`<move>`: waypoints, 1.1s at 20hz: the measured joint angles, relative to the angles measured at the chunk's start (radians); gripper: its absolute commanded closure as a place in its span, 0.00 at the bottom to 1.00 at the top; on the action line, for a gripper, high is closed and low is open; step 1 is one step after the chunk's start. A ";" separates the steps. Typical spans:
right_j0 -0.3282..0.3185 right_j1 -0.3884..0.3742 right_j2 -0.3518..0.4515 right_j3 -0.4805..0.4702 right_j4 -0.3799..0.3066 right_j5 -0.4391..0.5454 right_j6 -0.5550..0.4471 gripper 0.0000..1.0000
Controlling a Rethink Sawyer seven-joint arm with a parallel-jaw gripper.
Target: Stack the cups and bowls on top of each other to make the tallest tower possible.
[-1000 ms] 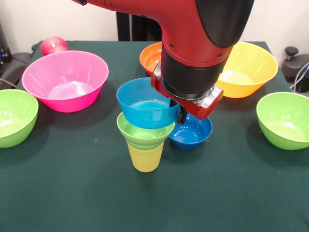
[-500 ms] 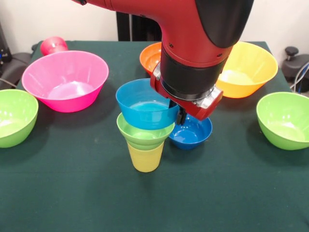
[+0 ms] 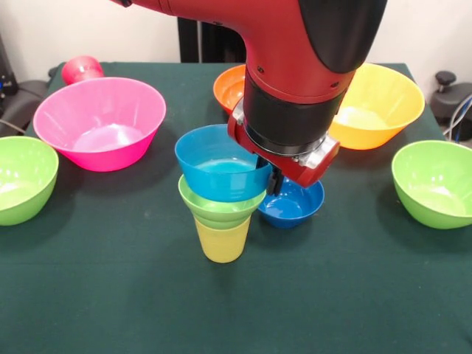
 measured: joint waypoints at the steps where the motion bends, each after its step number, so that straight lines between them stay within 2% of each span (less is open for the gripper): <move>1: 0.000 0.000 0.000 0.000 0.000 -0.002 0.000 1.00; 7: 0.000 -0.002 -0.002 0.011 0.001 -0.003 0.000 1.00; 15: 0.004 -0.024 -0.002 0.072 0.002 -0.009 0.000 1.00; 22: 0.004 -0.022 -0.004 0.079 0.003 -0.009 0.000 1.00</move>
